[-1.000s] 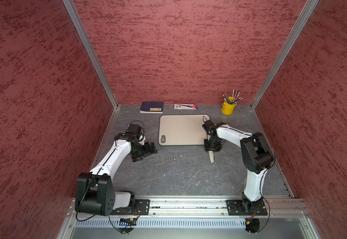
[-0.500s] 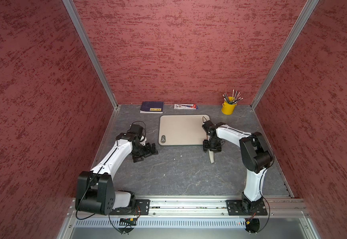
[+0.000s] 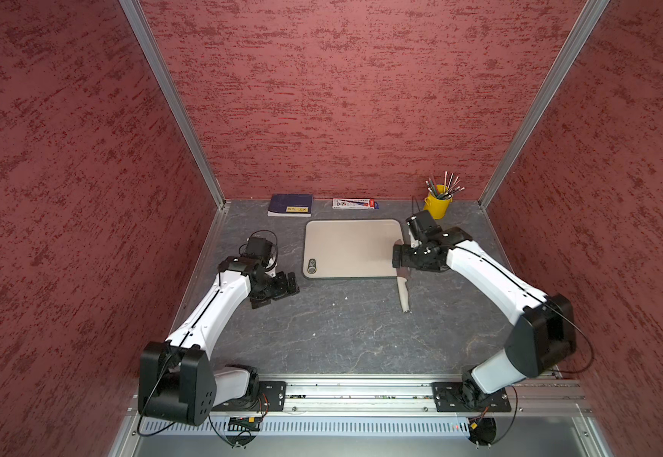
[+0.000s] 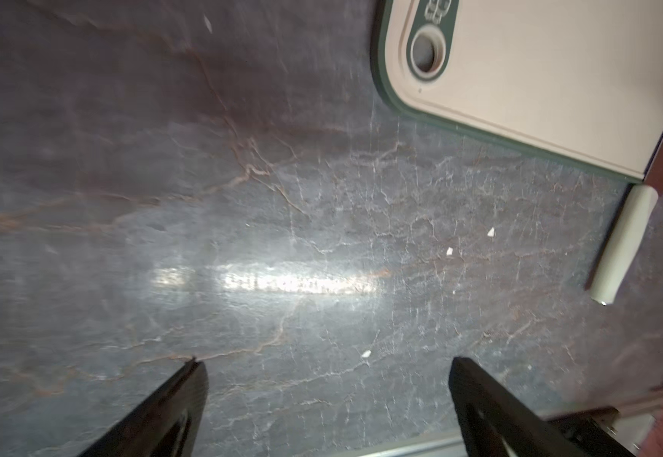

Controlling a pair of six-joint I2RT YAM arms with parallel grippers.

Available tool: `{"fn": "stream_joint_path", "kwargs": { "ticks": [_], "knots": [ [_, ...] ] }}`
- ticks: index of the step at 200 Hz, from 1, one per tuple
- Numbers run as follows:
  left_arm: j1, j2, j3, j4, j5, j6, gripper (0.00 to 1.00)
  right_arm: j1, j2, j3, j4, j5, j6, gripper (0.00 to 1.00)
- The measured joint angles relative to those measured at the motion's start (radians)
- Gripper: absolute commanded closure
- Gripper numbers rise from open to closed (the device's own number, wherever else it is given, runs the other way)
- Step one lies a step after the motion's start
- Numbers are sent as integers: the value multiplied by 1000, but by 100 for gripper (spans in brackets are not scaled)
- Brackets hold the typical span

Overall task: Align the knife with the edge of the cutting board
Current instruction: Reset both arms

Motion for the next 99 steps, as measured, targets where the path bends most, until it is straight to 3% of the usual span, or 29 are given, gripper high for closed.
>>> {"fn": "stream_joint_path", "kwargs": {
  "ticks": [18,46,70,99],
  "knots": [
    [-29,-132,1,64,-102,0,0,-4,-219,-85,175,90,-6,2],
    [-53,-327,-64,254,-230,6,0,-10,-500,-346,504,275,-55,2],
    [-67,-416,-196,415,-317,43,0,-11,-527,-519,625,402,-79,2],
    [-90,-384,-304,540,-390,147,0,-11,-481,-661,593,482,-82,2]
  ]
}}
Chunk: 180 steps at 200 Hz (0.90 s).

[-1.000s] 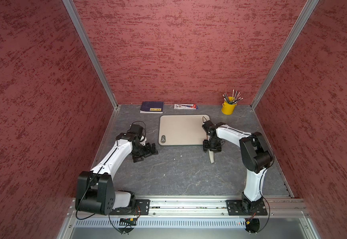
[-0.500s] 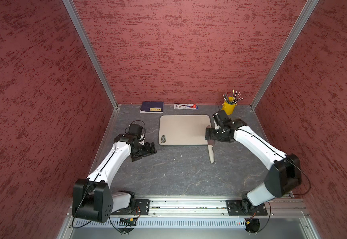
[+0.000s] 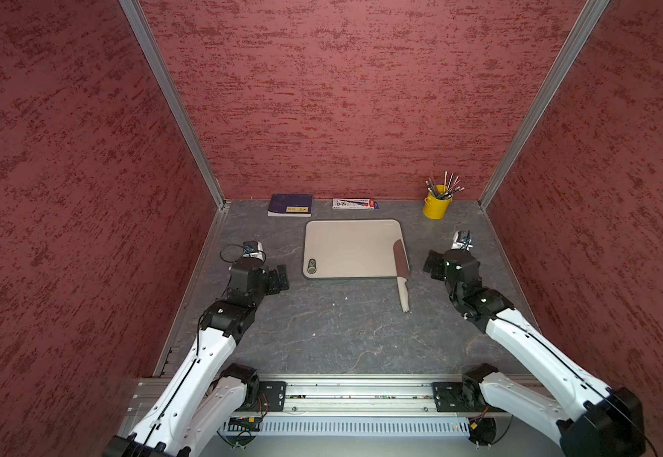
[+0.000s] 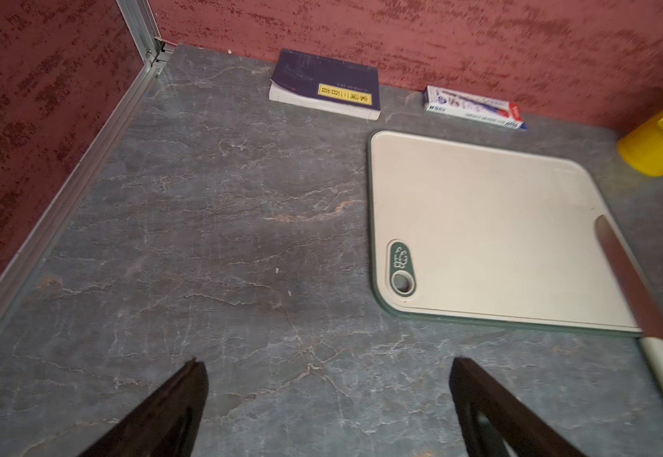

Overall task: Align the knife with the edge of the cutting board
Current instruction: Reset both arms

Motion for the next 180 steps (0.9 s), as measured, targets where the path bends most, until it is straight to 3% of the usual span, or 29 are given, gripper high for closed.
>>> {"fn": "stream_joint_path", "kwargs": {
  "ticks": [39,65,111,149,180],
  "knots": [
    [40,73,-71,196,-36,89,0,-12,-144,-214,110,77,-56,3],
    [106,146,-133,361,-4,116,0,-59,-129,-269,267,86,-136,4],
    [211,403,-219,706,95,145,0,-212,142,-366,655,50,-187,3],
    [281,632,-179,919,171,161,0,-275,417,-357,969,-95,-277,3],
    [293,667,-215,1101,235,177,0,-309,543,-335,1111,-229,-323,2]
  ]
}}
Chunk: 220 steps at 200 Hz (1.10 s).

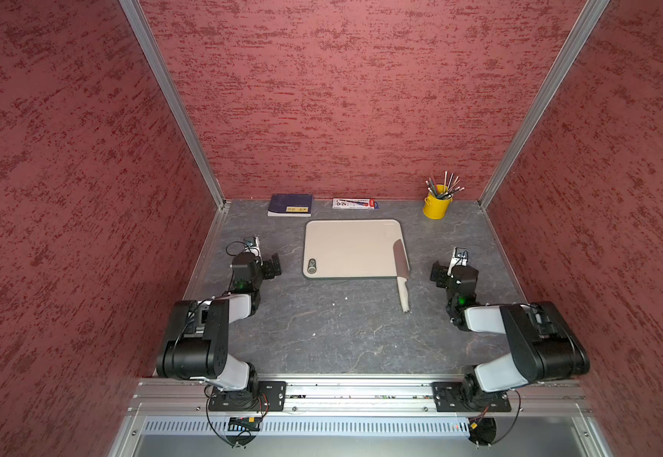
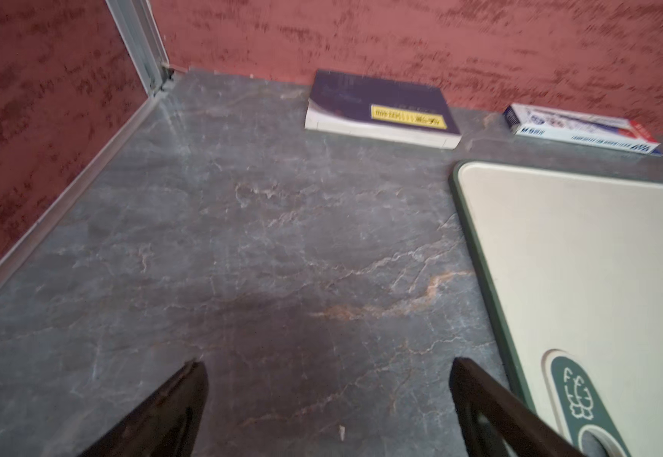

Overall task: Align the knife with the edge of the cutting board
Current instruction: Reset both arms

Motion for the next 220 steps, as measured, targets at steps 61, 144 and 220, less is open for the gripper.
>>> {"fn": "stream_joint_path", "kwargs": {
  "ticks": [61,144,220],
  "knots": [
    [-1,36,-71,182,56,23,0,-30,19,3,68,-100,-4,2],
    [-1,36,-67,200,50,23,0,-31,19,3,79,-109,-4,2],
    [-1,36,-67,203,50,23,0,-31,19,3,79,-113,-4,2]
  ]
}}
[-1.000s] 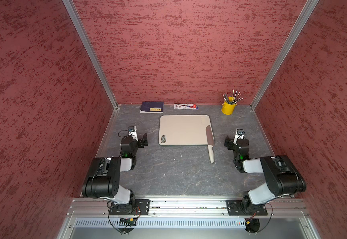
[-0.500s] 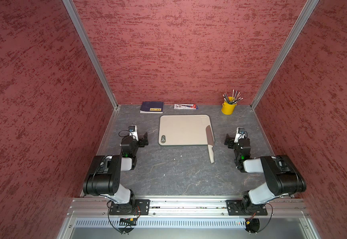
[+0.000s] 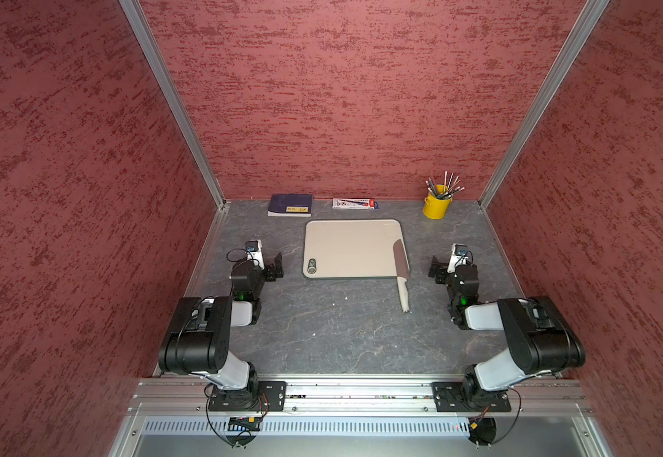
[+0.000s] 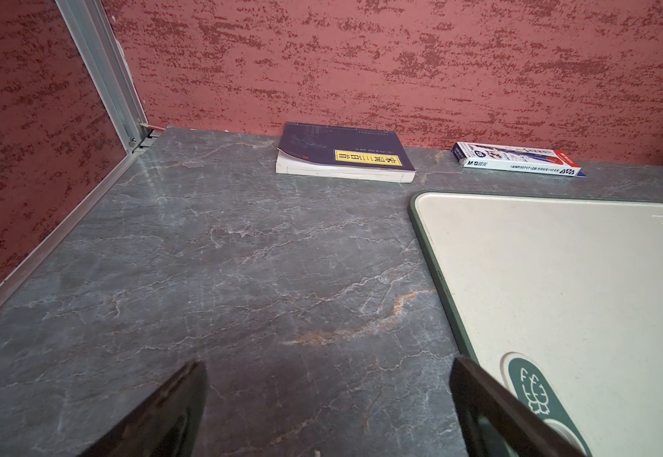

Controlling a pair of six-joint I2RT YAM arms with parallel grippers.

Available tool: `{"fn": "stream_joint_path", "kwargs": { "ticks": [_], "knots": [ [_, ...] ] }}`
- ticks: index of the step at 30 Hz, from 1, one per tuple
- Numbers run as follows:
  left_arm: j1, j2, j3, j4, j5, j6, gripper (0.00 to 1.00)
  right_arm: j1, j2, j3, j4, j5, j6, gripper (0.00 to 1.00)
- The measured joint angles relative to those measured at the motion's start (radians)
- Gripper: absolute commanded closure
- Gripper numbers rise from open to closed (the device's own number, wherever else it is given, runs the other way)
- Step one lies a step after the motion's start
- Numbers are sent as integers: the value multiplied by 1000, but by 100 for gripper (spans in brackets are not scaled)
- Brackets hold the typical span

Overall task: Align the knife with the edge of the cutting board
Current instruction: Reset both arms

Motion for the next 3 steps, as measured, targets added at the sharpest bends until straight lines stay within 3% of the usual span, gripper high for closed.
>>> {"fn": "stream_joint_path", "kwargs": {
  "ticks": [3],
  "knots": [
    [0,0,0,0,0,0,0,0,0,0,0,-3,0,1]
  ]
}}
